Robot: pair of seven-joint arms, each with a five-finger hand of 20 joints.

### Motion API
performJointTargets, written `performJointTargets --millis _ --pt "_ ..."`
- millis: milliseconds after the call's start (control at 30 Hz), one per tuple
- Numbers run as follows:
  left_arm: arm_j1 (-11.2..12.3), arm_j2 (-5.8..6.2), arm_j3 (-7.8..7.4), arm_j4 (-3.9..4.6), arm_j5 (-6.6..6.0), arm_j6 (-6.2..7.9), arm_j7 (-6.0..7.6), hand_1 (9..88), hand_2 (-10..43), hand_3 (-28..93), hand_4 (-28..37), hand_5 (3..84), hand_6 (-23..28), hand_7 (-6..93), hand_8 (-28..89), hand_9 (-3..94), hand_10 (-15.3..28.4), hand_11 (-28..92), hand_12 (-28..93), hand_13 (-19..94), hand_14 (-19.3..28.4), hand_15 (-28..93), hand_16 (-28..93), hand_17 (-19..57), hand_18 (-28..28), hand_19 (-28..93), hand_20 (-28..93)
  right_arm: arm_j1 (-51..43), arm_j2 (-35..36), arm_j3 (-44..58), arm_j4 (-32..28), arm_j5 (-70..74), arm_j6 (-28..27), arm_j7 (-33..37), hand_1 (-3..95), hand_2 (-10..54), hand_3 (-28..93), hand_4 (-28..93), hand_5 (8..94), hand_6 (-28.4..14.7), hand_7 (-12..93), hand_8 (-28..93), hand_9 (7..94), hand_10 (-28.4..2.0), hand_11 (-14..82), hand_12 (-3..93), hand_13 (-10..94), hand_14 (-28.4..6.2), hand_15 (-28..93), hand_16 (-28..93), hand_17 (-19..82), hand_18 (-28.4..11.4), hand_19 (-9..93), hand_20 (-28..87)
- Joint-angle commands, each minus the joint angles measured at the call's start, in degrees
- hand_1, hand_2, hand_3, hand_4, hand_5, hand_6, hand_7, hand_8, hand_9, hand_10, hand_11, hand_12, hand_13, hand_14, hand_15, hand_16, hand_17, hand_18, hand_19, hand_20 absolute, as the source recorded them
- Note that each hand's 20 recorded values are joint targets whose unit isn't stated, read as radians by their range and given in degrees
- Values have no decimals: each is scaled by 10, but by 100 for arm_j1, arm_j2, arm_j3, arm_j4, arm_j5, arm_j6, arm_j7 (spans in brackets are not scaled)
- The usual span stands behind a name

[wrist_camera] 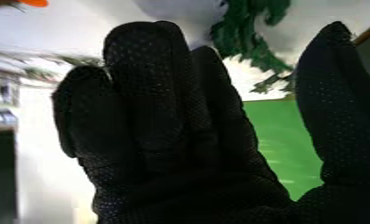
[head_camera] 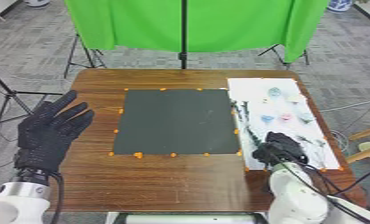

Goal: Arrange flowers

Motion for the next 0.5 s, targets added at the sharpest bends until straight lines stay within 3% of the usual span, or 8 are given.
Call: performJointTargets --millis 33,200,367,500 --pt "-17 10 32 48 6 -34 -19 205 85 771 -258 366 102 149 -94 332 215 268 117 245 283 478 -85 -83 284 607 -50 457 -163 -481 312 -329 -212 71 338 -70 670 -197 608 -91 140 -105 675 -206 277 159 741 -137 656 127 604 -119 932 30" --pt "11 33 28 53 -11 -23 48 205 85 771 -258 365 101 151 -94 332 216 267 117 245 283 477 -84 -83 284 607 -51 690 -190 -807 459 -321 -170 -11 344 -74 681 -204 611 -87 150 -107 682 -199 297 167 735 -133 662 129 575 -138 932 107" --pt "-29 46 -2 72 22 -87 -59 206 85 771 -259 365 101 150 -95 332 216 267 116 244 283 478 -84 -84 284 607 -51 707 -210 -1005 504 -362 -230 -124 380 -89 698 -212 647 -67 191 -116 722 -173 341 175 734 -124 652 125 513 -172 932 151" --pt "-62 63 4 73 17 -88 -40 206 85 771 -259 365 101 149 -94 331 215 266 116 243 283 476 -84 -84 284 606 -51 743 -282 -1025 599 -216 -286 -176 416 -95 713 -233 678 -50 227 -123 745 -154 386 187 741 -108 649 131 496 -180 932 158"
